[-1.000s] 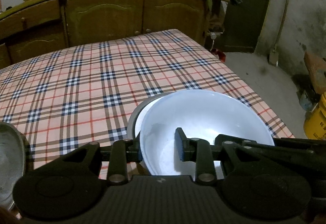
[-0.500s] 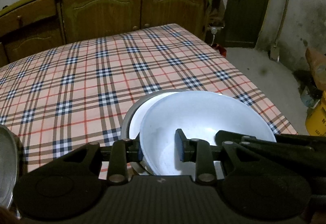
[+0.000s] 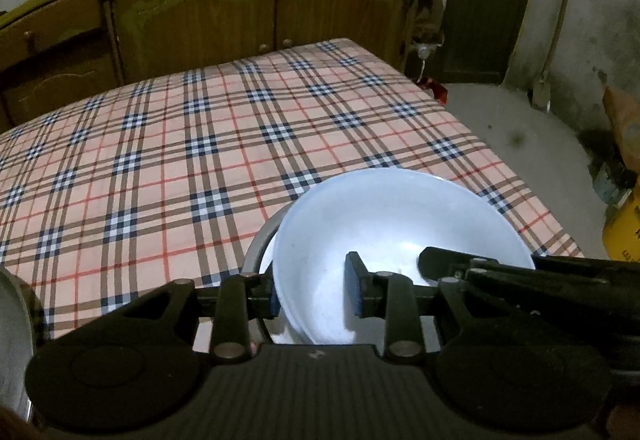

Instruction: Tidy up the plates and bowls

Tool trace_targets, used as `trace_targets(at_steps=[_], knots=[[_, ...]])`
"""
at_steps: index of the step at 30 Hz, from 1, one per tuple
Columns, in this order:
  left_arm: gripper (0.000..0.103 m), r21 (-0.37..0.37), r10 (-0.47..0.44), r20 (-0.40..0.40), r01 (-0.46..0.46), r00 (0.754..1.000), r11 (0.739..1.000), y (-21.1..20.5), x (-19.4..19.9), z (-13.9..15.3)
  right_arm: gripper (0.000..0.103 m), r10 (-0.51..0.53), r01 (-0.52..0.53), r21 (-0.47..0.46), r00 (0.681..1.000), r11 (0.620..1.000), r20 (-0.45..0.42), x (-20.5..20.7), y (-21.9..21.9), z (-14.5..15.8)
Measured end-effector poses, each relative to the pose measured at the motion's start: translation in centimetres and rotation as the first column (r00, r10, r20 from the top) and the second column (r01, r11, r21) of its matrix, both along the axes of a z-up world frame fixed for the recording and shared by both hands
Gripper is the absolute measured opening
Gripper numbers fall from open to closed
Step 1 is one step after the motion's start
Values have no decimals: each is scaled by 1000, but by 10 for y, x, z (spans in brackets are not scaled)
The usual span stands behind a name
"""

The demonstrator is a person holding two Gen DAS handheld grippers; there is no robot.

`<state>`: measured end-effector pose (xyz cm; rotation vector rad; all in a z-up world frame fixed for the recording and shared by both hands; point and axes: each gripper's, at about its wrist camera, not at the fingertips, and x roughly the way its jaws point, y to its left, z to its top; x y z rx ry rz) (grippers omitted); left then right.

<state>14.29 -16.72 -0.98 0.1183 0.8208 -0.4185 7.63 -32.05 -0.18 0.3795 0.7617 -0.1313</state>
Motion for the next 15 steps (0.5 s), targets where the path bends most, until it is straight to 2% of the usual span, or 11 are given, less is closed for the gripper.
trace_targets(at_steps=[9,15], knots=[[31,6,-18,-17,18,1000,1000,1,6,-16,28,5,-5,9,1000,1000,-13,8,-4,-19],[33,-44,-16,-31,15,999,999,5,7,-24,28,14,-14,-28,1000,1000,-4,8,-5,-21]])
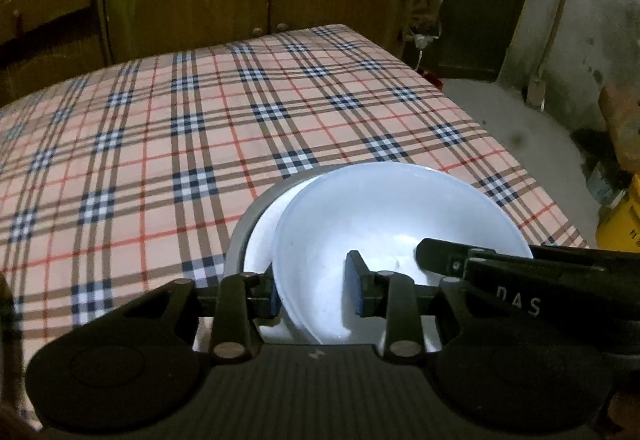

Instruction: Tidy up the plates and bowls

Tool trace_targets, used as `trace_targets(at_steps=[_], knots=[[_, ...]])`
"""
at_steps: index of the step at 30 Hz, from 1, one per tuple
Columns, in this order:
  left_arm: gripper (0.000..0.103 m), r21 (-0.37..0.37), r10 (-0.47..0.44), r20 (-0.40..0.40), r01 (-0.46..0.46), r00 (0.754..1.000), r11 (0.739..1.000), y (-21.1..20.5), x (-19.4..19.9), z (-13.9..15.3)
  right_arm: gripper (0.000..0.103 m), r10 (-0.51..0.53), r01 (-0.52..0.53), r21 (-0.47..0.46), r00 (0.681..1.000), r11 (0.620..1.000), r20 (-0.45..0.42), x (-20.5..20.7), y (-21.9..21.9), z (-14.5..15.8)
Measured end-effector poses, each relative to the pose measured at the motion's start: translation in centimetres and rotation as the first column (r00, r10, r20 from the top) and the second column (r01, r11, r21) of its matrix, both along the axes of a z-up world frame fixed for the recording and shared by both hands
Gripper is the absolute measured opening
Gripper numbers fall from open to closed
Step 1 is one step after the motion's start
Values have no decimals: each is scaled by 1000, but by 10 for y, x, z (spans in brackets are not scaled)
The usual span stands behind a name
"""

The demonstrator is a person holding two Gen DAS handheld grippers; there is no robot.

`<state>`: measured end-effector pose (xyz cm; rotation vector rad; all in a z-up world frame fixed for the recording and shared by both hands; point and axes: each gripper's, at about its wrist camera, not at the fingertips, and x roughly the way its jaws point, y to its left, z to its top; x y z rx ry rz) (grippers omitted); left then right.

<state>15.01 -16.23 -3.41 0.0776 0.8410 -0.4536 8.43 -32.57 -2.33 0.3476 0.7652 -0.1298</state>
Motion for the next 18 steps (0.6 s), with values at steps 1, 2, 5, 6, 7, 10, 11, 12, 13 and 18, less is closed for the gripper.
trace_targets(at_steps=[1,2,5,6,7,10,11,12,13,18], knots=[[34,-2,-2,6,2,1000,1000,0,-1,0,28,3,-3,-4,1000,1000,2,0,0,0],[34,-2,-8,13,8,1000,1000,1,-2,0,28,7,-7,-5,1000,1000,2,0,0,0],[34,-11,-13,12,13,1000,1000,3,-1,-1,27,11,-11,-3,1000,1000,-1,0,-2,0],[35,-19,-13,8,13,1000,1000,4,-1,0,27,9,-9,3,1000,1000,-2,0,-2,0],[36,-30,-11,1,11,1000,999,6,0,0,28,9,-9,14,1000,1000,-3,0,-4,0],[37,-59,-6,-18,5,1000,998,10,1,1,30,11,-10,50,1000,999,-6,0,-8,1],[38,-65,-5,-23,4,1000,998,10,1,2,31,11,-11,60,1000,998,-7,-1,-9,1],[39,-70,-3,-26,1,1000,998,11,0,2,31,13,-13,66,1000,998,-8,-1,-10,1],[40,-73,0,-14,-1,1000,997,11,-2,4,34,14,-14,66,1000,998,-5,-1,-10,2],[60,-71,20,45,-17,999,997,15,-6,17,43,3,-5,71,1000,997,30,-4,-14,14]])
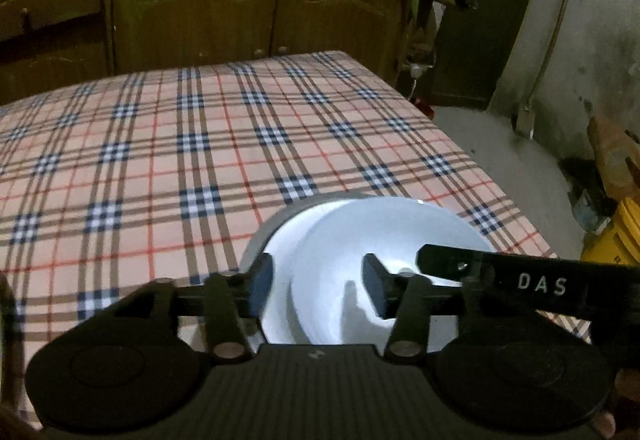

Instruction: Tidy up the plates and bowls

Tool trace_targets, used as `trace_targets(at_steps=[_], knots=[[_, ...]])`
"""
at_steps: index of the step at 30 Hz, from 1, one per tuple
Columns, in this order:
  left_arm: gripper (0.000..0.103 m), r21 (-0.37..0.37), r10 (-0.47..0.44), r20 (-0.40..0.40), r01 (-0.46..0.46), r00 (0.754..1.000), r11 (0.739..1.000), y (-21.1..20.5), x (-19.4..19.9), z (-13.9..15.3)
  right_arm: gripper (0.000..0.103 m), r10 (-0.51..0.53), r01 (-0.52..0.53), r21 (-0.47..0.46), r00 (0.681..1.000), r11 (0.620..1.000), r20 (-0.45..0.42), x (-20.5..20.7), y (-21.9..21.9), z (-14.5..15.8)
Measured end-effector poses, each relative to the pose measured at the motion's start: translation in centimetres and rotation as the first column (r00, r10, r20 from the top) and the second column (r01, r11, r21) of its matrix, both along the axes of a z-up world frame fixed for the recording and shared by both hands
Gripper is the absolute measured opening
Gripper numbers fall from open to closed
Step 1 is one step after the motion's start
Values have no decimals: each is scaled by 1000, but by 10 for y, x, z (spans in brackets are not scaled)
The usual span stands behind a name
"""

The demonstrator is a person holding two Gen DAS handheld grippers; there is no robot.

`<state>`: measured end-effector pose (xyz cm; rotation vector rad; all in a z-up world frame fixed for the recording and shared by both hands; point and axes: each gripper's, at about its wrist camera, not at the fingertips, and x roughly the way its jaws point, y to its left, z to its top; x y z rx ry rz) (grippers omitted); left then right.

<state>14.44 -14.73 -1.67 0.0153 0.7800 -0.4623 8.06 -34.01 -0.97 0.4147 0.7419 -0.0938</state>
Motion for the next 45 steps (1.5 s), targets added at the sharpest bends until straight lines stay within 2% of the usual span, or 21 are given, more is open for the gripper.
trace_targets(at_steps=[1,2,4,9,11,17,23,27,29,32,34,38,42,45], knots=[[69,11,17,9,-17,1000,1000,1,0,1,47,-5,5,-15,1000,1000,4,-1,1,2],[71,9,27,18,-27,999,1000,3,-2,2,55,-13,14,-35,1000,999,9,-2,1,5],[71,-2,22,13,-22,1000,1000,6,-4,5,60,-22,23,-53,999,998,27,-8,1,11],[84,15,19,26,-19,999,1000,12,-12,9,60,-60,66,-114,996,991,59,-29,1,23],[93,23,22,33,-23,999,999,15,-16,12,61,-84,93,-149,994,984,71,-39,1,26],[102,46,58,43,-60,997,997,24,-22,16,61,-111,116,-198,993,973,35,-49,3,22],[103,57,79,51,-82,996,995,31,-26,18,63,-70,68,-214,998,975,-5,-40,16,9],[103,56,85,50,-88,995,995,34,-26,18,65,-52,51,-221,999,974,2,-40,22,6],[103,39,105,42,-106,994,994,36,-26,18,79,-52,58,-209,998,976,34,-44,22,11],[103,40,139,44,-141,989,989,35,-25,16,86,1,17,-218,997,976,80,-48,27,21],[103,56,126,53,-129,991,990,33,-26,16,95,9,12,-251,996,968,84,-47,32,22],[103,86,128,44,-131,991,988,32,-26,15,95,-29,52,-228,995,972,100,-48,31,15],[103,63,137,22,-138,990,988,34,-25,14,95,-14,33,-127,989,991,147,-53,24,8],[103,87,121,31,-124,992,988,30,-25,12,95,-19,40,-164,991,986,129,-51,26,8]])
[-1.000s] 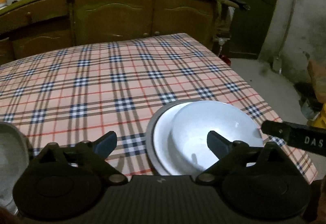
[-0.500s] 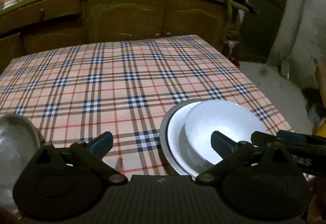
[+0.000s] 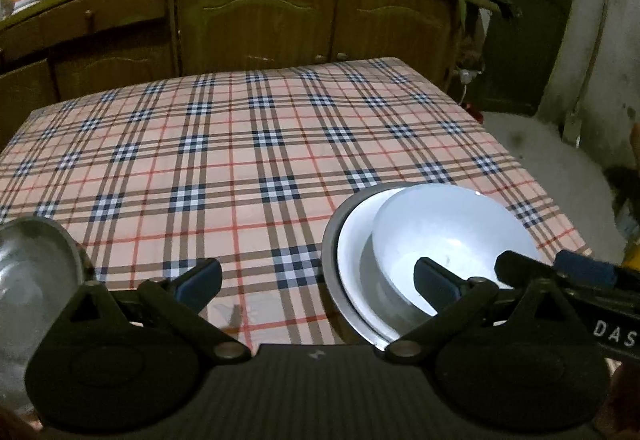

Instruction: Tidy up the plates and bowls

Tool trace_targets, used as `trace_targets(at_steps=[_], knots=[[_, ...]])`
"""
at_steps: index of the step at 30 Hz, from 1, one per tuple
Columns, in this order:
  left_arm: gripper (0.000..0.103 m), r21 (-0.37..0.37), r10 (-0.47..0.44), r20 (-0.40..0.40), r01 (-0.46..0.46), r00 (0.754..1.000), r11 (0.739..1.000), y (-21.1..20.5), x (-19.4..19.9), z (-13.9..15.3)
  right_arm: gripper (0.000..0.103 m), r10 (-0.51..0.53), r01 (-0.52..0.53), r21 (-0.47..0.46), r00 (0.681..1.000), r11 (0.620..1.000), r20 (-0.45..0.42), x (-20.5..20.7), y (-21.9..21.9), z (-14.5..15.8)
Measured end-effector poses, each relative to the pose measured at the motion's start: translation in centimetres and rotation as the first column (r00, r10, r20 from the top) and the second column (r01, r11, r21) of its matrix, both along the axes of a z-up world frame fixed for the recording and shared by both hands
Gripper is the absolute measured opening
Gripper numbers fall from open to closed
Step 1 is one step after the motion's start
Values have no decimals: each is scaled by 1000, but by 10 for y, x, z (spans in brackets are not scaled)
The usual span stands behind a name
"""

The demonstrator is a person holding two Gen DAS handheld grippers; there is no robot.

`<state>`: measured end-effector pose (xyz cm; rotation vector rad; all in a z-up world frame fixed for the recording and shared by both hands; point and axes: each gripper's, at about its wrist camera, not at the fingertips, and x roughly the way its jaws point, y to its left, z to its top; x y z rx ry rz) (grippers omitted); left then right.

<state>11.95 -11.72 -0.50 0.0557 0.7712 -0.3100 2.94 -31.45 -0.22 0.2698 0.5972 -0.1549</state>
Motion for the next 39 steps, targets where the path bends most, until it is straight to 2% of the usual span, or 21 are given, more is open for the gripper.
trace_targets(at_steps=[2,6,12,25,32,36,39], knots=[[103,14,-17,3,17,1000,1000,-2,0,-2,95,-10,9,-26,1000,1000,-23,2,0,0],[103,16,-27,-16,27,1000,1000,-4,3,-6,95,-9,13,52,998,999,-65,4,-8,-5],[103,33,-29,-28,30,999,999,-7,8,-11,95,2,9,91,994,996,-114,10,-10,-14],[103,39,-68,-106,73,992,997,-15,32,-30,95,9,16,159,987,987,-158,24,-19,-31],[103,13,-104,-141,107,985,994,-16,46,-43,94,29,8,206,984,978,-178,34,-27,-42],[103,-29,-134,-146,131,980,991,-16,53,-47,95,47,5,272,982,962,-185,41,-34,-49],[103,-74,-165,-155,155,974,985,-16,62,-51,95,62,-11,280,983,960,-171,45,-37,-51]])
